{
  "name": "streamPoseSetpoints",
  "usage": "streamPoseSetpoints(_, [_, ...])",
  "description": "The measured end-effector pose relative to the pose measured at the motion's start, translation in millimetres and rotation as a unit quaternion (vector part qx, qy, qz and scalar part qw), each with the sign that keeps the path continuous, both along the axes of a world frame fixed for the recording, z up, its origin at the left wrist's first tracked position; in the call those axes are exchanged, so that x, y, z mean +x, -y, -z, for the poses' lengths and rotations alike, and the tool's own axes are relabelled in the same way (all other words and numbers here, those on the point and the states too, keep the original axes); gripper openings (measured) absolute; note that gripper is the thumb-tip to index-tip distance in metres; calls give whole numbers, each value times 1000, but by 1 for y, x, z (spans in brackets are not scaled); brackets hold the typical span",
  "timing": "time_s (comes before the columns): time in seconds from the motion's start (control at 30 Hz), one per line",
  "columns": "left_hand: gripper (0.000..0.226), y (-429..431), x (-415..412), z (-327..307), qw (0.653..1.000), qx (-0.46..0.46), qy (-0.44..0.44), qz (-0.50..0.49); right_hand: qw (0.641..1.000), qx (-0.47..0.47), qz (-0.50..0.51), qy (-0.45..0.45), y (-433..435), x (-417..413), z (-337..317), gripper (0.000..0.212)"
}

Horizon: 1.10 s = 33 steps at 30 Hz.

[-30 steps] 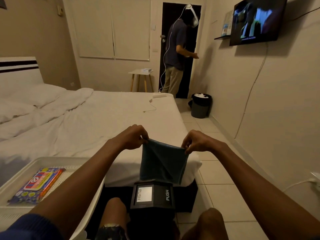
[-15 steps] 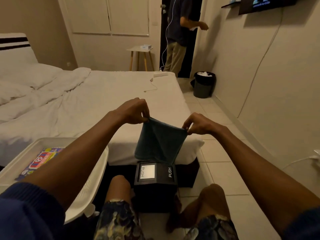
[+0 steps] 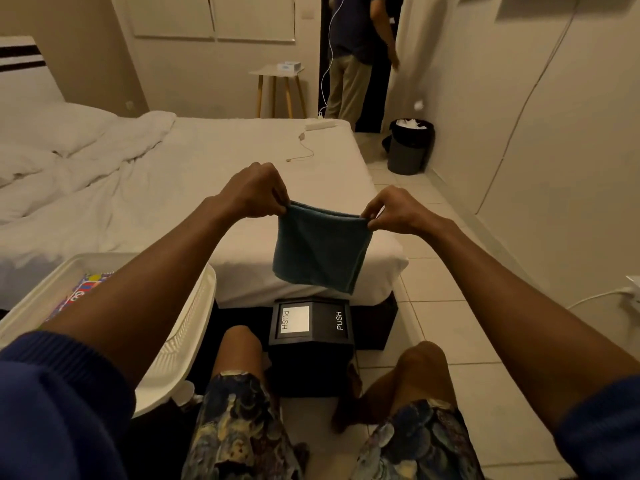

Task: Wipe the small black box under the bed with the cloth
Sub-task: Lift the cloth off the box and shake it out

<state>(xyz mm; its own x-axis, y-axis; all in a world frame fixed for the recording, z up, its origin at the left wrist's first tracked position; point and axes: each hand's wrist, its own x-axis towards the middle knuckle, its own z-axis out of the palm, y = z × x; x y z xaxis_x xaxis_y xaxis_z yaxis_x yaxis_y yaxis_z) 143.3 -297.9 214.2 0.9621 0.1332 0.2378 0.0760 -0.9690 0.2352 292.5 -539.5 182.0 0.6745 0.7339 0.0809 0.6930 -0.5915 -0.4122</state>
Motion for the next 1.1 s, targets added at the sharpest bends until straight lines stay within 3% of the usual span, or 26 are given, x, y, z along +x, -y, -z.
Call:
streamPoseSetpoints(0.53, [21, -21, -10, -3, 999, -51, 16, -11, 994, 90, 62, -3, -22, -4, -4, 19])
streamPoseSetpoints(0.7, [27, -54, -30, -9, 989, -127, 52, -54, 989, 143, 42, -25, -57, -18, -14, 20])
streamPoseSetpoints(0.93, [24, -114, -80, -20, 993, -80, -4, -83, 986, 154, 18, -61, -135, -45, -21, 29])
streamPoseSetpoints(1.1, [22, -163, -132, -43, 981, -131, 19, -144, 971, 200, -26, -129, -192, -78, -30, 22])
